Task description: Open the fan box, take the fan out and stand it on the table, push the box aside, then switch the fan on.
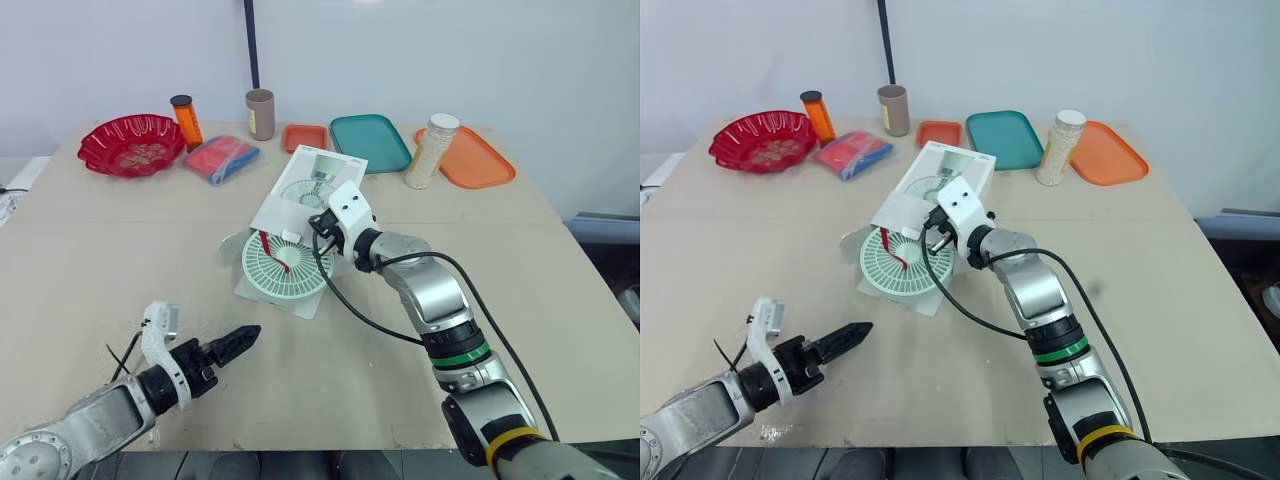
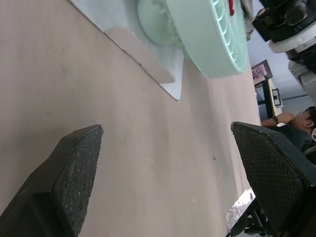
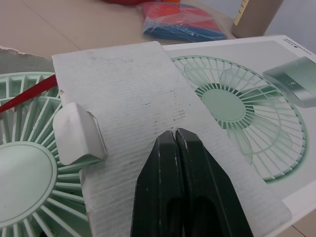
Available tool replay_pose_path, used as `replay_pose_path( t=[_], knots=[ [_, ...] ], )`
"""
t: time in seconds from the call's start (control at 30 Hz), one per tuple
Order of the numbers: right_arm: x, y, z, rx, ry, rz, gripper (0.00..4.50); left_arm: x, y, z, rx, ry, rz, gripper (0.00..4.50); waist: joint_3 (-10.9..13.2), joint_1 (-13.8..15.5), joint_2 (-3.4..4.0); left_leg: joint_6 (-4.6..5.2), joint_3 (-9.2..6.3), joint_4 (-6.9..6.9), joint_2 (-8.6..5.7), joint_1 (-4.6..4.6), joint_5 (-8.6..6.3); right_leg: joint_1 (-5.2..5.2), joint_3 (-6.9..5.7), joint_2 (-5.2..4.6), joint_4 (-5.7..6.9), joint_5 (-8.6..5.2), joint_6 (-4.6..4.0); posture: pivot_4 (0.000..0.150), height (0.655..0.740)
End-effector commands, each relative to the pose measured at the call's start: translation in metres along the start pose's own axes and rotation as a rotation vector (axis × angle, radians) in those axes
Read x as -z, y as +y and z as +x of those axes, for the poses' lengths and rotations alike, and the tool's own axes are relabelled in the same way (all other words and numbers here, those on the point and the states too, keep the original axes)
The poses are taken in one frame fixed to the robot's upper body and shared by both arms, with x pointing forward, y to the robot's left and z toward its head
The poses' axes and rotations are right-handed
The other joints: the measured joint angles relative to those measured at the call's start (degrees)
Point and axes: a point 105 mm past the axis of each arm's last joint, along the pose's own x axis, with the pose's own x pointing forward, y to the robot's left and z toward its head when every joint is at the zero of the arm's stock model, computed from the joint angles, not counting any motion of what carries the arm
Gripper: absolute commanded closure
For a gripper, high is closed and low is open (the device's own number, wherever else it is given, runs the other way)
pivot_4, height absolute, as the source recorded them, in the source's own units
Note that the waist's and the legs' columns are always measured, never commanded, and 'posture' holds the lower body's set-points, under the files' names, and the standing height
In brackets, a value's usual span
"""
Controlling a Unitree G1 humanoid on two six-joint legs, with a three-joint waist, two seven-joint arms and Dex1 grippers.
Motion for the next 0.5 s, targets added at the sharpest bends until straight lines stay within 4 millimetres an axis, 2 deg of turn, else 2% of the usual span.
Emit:
replay_pose_path(
  t=[0.03, 0.07, 0.23, 0.3, 0.4, 0.5],
  knots=[
    [0.019, 0.005, 0.002, -0.014, 0.071, 0.015, 4.50, -0.009, -0.012, -0.011, 0.073, -0.046, 0.068, 0.07, 0.0, -0.1, 0.00, -0.01, 0.03, -0.01, 0.00, 0.00, 0.01, -0.01, 0.02, 0.00, -0.01, 0.00, 0.00, 0.150, 0.7400],
    [0.019, 0.005, 0.002, -0.014, 0.072, 0.014, 4.50, -0.010, -0.010, -0.014, 0.076, -0.048, 0.065, 0.07, 0.0, -0.1, 0.00, -0.01, 0.03, -0.03, 0.00, 0.00, 0.01, -0.02, 0.02, 0.00, -0.01, 0.00, 0.00, 0.150, 0.7400],
    [0.020, 0.007, 0.002, -0.026, 0.072, 0.013, 4.50, -0.041, 0.022, -0.031, 0.029, -0.115, 0.034, 0.07, 0.0, -0.1, 0.07, -0.01, 0.02, -0.07, 0.03, 0.00, 0.01, -0.08, 0.02, 0.02, -0.02, 0.00, -0.02, 0.150, 0.7400],
    [0.020, 0.008, 0.003, -0.029, 0.072, 0.008, 4.50, -0.054, 0.026, -0.028, 0.044, -0.154, -0.002, 0.07, 0.0, -0.1, 0.07, -0.01, 0.04, -0.08, 0.01, -0.01, 0.01, -0.09, 0.02, 0.00, -0.01, -0.01, -0.01, 0.150, 0.7400],
    [0.020, 0.007, 0.003, -0.027, 0.073, 0.012, 4.50, -0.067, 0.028, -0.013, 0.050, -0.185, -0.008, 0.07, 0.0, 0.0, -0.03, -0.01, 0.03, -0.07, 0.01, -0.06, 0.01, -0.09, -0.01, 0.00, -0.05, -0.01, 0.00, 0.150, 0.7400],
    [0.020, 0.006, 0.002, -0.023, 0.074, 0.006, 4.50, -0.067, 0.021, 0.003, 0.091, -0.166, -0.008, 0.07, 0.0, 0.0, -0.07, -0.01, 0.02, -0.07, 0.01, -0.10, 0.01, -0.10, -0.01, 0.00, -0.06, 0.02, 0.01, 0.150, 0.7400]
  ],
)
